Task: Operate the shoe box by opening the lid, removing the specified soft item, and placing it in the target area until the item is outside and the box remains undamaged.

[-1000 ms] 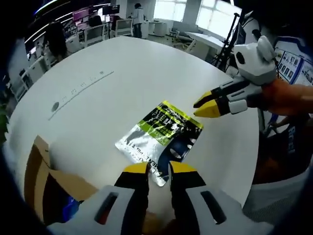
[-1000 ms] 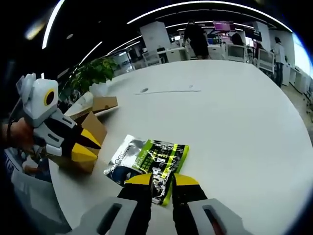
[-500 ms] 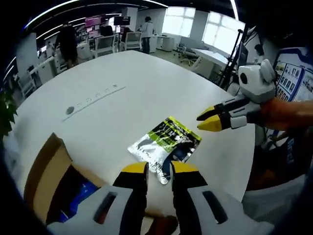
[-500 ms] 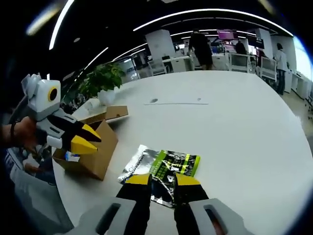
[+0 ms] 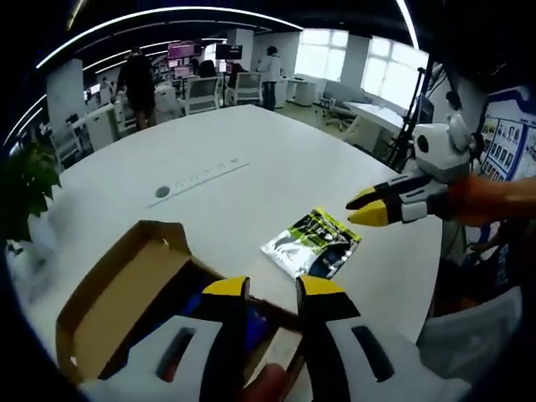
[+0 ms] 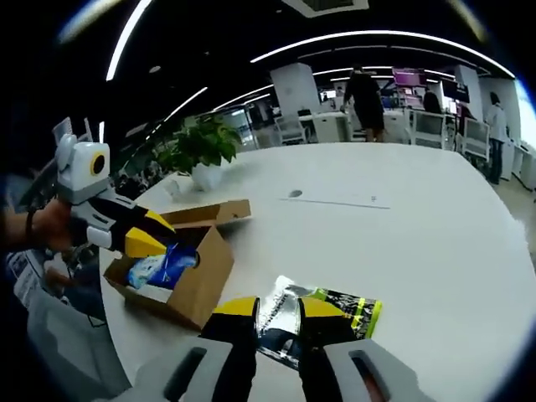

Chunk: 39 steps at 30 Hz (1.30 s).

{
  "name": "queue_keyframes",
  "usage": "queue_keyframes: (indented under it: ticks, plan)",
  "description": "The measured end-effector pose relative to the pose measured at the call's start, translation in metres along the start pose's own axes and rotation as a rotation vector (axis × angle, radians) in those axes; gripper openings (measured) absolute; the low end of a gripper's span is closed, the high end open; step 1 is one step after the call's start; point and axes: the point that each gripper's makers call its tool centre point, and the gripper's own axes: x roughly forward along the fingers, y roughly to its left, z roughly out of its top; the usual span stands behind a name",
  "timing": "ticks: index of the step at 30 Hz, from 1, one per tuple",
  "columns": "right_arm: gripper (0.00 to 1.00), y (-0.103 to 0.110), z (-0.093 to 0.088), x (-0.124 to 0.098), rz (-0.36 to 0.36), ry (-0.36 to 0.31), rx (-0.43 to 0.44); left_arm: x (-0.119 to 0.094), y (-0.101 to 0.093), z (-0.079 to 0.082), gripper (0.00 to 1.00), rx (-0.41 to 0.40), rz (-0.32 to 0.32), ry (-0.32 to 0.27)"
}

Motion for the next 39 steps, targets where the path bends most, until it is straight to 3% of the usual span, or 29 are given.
queue_keyframes:
  ticks: [11,23,31,39]
  plan:
    - [0.16,0.055,0.009,0.019,0.079,-0.001,-0.062,-0.056,0.034,-0.017,0.23,-0.079,0.078,-0.087]
    - [0.20,0.111,0.003,0.035,0.160,0.016,-0.125,-0.111,0.064,-0.056,0.25,-0.133,0.164,-0.127]
    - [0.21,0.136,-0.002,0.043,0.191,0.036,-0.150,-0.131,0.082,-0.077,0.26,-0.168,0.209,-0.140]
    - [0.22,0.151,0.002,0.062,0.222,0.051,-0.172,-0.139,0.091,-0.085,0.28,-0.184,0.226,-0.147]
